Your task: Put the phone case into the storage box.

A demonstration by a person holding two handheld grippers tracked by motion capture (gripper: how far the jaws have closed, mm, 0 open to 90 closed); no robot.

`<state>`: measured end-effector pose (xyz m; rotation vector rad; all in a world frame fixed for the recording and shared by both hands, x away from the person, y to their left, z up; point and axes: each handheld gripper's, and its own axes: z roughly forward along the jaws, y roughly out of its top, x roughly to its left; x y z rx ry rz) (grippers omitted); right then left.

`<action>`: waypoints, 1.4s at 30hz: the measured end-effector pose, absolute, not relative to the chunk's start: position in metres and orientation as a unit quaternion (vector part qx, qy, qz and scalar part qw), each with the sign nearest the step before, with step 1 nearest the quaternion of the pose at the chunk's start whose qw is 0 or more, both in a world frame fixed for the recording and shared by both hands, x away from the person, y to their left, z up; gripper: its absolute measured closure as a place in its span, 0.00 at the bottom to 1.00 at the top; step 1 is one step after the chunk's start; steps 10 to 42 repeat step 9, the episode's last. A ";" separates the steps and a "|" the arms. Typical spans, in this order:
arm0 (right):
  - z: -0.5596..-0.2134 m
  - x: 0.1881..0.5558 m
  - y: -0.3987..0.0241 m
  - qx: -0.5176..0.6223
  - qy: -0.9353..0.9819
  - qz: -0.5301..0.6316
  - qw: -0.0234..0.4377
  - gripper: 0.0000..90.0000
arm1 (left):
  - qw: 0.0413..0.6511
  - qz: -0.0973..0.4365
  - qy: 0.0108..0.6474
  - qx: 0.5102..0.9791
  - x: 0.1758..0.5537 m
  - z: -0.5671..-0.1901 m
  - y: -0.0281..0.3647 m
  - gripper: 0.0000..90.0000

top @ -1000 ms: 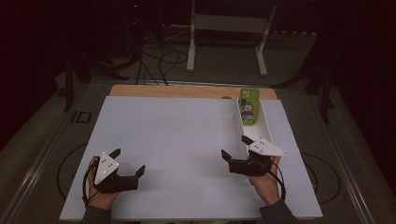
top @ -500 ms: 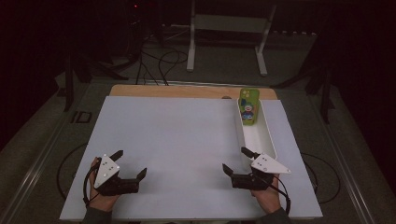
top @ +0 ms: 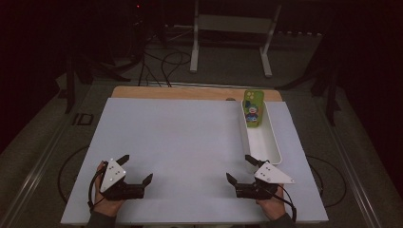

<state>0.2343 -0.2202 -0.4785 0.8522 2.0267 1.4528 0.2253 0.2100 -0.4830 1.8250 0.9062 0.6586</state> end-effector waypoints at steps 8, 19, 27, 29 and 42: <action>-0.480 0.234 -0.221 0.313 0.746 0.531 0.250 0.10 | 0.479 0.272 0.374 0.746 0.225 -0.483 0.211 0.00; -0.480 0.233 -0.221 0.313 0.746 0.532 0.250 0.10 | 0.479 0.272 0.374 0.746 0.226 -0.483 0.211 0.00; -0.480 0.233 -0.221 0.313 0.746 0.532 0.250 0.10 | 0.479 0.272 0.374 0.746 0.226 -0.483 0.211 0.00; -0.480 0.233 -0.221 0.313 0.746 0.532 0.250 0.10 | 0.479 0.272 0.374 0.746 0.226 -0.483 0.211 0.00; -0.480 0.233 -0.221 0.313 0.746 0.532 0.250 0.10 | 0.479 0.272 0.374 0.746 0.226 -0.483 0.211 0.00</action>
